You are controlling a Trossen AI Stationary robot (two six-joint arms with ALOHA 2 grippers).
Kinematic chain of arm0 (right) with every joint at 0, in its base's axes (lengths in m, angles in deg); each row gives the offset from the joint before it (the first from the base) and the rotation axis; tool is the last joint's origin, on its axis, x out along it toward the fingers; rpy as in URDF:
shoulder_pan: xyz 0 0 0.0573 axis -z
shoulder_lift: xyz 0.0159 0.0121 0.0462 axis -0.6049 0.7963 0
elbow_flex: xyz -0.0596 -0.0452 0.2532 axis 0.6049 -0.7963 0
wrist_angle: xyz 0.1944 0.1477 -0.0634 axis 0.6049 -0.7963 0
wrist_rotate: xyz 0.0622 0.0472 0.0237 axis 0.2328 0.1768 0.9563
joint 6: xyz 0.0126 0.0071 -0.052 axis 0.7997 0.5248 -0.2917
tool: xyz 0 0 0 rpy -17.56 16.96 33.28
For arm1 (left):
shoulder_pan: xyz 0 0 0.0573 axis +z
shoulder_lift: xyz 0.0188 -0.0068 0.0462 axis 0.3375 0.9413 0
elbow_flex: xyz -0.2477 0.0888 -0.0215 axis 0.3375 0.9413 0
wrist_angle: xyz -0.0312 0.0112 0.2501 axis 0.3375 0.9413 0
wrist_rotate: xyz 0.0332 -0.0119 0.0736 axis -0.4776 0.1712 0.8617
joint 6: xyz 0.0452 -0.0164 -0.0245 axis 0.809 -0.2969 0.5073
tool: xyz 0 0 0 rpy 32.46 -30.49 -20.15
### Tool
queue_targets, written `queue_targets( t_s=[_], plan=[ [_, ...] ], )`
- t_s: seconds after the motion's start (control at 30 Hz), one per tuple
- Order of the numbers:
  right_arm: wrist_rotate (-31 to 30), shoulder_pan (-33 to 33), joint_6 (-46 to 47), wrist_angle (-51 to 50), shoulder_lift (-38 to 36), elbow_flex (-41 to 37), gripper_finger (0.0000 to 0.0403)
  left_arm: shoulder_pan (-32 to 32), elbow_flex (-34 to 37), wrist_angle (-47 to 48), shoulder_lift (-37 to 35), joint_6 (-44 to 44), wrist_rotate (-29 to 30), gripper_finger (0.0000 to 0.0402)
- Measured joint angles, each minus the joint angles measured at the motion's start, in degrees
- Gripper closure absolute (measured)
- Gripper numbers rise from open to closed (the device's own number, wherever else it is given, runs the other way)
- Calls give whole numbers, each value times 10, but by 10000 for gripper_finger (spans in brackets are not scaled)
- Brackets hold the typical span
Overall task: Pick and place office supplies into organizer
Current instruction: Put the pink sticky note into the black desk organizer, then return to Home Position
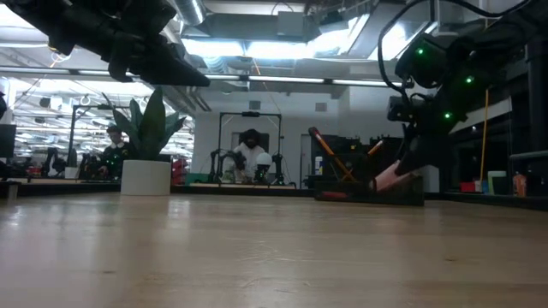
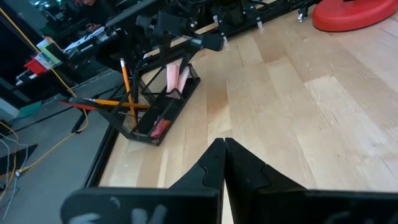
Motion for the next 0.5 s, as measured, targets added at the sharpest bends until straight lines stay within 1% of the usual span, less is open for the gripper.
queue_targets(
  t_s=[0.07,0.17,0.3,0.5],
  plan=[
    [-2,5,12,-14,0,0,201,0,0,0,0,0,0,400],
    [-24,15,33,-43,0,0,196,0,0,0,0,0,0,399],
    [-23,18,56,-47,0,6,195,0,0,0,0,-1,0,400],
    [26,17,70,-56,-3,51,194,-1,0,0,0,-1,0,399]
  ],
)
